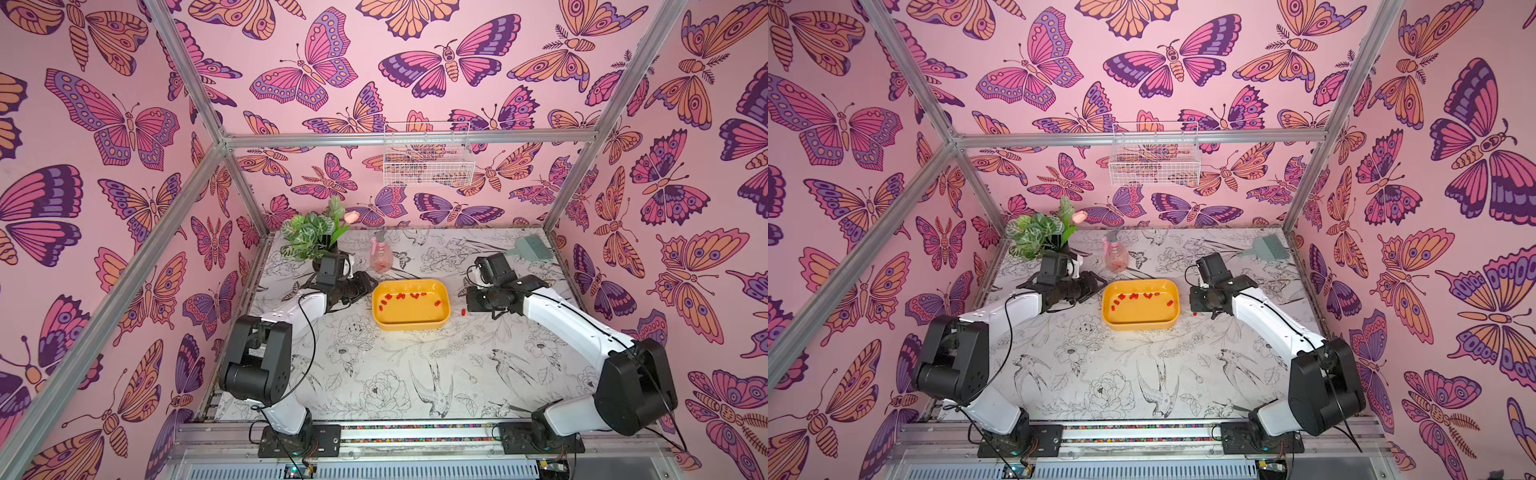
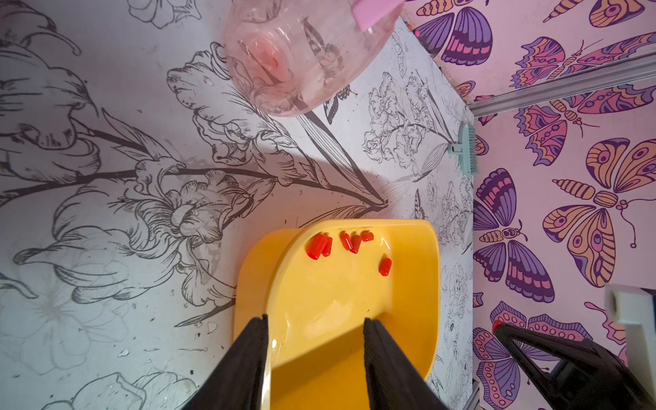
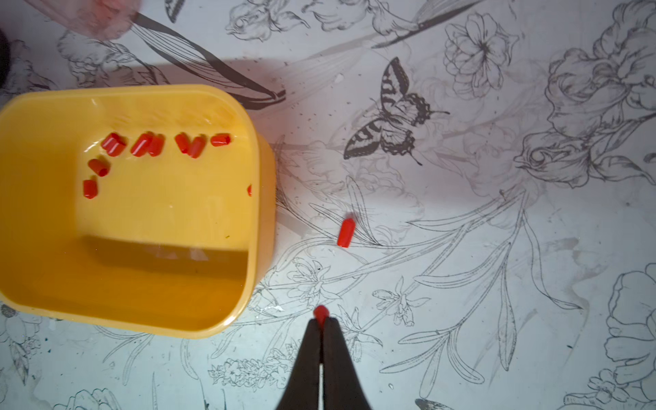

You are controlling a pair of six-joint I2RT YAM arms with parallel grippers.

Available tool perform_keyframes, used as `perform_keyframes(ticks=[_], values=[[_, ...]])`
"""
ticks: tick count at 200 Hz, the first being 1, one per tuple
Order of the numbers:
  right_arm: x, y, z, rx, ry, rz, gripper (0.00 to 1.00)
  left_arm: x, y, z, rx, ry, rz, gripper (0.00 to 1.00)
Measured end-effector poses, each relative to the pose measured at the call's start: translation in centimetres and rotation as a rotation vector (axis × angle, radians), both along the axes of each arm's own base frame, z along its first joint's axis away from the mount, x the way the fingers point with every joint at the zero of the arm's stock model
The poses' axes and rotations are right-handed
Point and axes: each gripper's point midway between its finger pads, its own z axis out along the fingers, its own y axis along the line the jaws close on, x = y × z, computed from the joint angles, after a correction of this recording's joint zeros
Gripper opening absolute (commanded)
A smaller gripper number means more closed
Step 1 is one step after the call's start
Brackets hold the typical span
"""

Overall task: Take the screw protection sleeves out of the storage box
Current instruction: Place the screw protection sleeve at the center of the board.

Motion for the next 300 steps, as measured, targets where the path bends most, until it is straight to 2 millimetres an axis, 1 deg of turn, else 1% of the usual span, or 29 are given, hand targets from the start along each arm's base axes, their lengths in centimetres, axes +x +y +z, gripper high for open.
perform_keyframes(ticks=[26,62,125,149,165,275,300], values=[[-0.2,-0.6,-0.7,0.003,0.02,-0.012,0.08,0.0,0.0,0.0,0.0,0.0,0.0,0.49],[0.3,-0.5,-1.4,0.015,0.027,-0.014,0.08,0.0,0.0,0.0,0.0,0.0,0.0,0.49],[0.8,-0.2,-4.2,0.007,0.089,-0.009,0.07,0.1,0.0,0.0,0.0,0.001,0.0,0.49],[0.6,-0.1,-5.7,-0.001,0.131,-0.006,0.07,0.1,0.0,-0.1,0.001,0.003,0.0,0.49],[0.5,-0.1,-6.3,-0.003,0.147,-0.004,0.07,0.1,0.0,-0.1,0.001,0.003,0.0,0.49],[0.5,0.2,-7.5,-0.004,0.175,0.019,0.07,0.0,0.0,-0.2,0.002,0.01,0.0,0.49],[0.8,0.3,-7.9,-0.009,0.184,0.019,0.06,0.0,0.0,-0.2,0.002,0.01,0.0,0.5]])
